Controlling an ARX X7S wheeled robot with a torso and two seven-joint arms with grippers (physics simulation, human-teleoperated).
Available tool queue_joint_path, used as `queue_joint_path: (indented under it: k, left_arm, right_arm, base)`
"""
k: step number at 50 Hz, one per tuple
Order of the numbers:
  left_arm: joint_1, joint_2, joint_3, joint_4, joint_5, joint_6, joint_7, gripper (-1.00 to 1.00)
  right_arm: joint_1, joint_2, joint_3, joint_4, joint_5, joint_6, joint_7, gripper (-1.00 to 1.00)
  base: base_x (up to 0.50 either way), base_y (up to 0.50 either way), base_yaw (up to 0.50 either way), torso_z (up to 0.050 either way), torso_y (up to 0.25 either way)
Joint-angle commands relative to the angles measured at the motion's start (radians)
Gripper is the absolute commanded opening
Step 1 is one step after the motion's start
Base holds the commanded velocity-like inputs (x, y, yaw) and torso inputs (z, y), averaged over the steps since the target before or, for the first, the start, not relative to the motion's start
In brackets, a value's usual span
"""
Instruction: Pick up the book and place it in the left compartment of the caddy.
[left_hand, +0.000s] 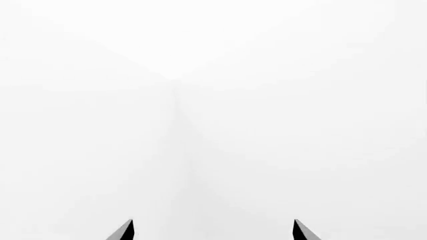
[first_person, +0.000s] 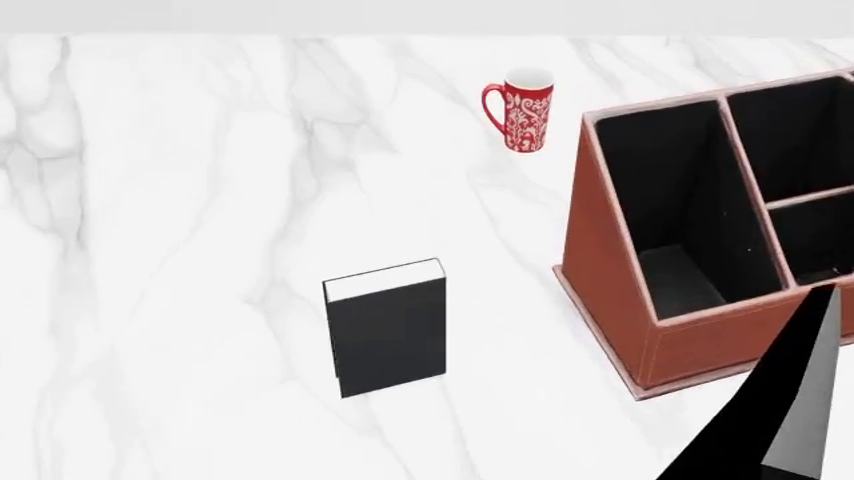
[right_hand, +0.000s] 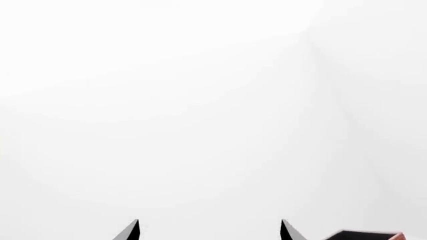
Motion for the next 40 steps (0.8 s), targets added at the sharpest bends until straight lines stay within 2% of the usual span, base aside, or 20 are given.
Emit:
queue_joint_path:
  k: [1, 40]
  left_arm:
    - [-0.041, 0.347, -0.047, 0.001, 0.095, 0.030, 0.314, 1.00]
    - [-0.064, 0.348, -0.026, 0.001, 0.120, 0.013, 0.320, 1.00]
  right_arm:
    - [0.032, 0.022, -0.026, 0.007, -0.015, -0.041, 0.015, 1.00]
    - [0.118, 0.052, -0.133, 0.004, -0.036, -0.026, 0.059, 1.00]
  base:
    - [0.29, -0.12, 0.00, 0.000, 0.000]
    - [0.30, -0.12, 0.00, 0.000, 0.000]
